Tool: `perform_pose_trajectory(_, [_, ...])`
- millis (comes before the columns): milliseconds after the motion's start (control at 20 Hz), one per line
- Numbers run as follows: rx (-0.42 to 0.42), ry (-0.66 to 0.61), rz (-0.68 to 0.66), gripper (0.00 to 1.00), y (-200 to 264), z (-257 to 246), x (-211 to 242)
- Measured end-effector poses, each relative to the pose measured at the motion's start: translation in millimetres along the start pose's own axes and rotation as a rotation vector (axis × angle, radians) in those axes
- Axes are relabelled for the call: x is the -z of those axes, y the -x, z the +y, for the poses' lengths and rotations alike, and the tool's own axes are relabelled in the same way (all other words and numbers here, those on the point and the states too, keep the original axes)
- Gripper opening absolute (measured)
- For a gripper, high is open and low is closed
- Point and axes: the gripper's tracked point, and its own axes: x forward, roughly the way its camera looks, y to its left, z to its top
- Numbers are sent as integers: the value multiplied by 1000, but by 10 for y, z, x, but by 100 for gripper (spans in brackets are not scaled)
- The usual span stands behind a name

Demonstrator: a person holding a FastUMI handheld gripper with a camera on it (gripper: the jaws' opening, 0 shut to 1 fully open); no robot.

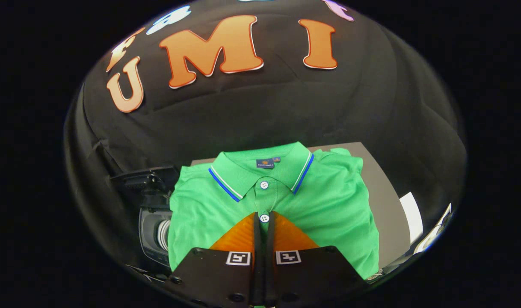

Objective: Put the clothes into the washing machine and then close the washing machine lid.

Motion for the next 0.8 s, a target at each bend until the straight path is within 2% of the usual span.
perform_pose_trajectory(450, [-82,-31,-220,8,497,210,-448])
perform_pose_trajectory(800, [-189,-55,-352,8,1130,827,-668])
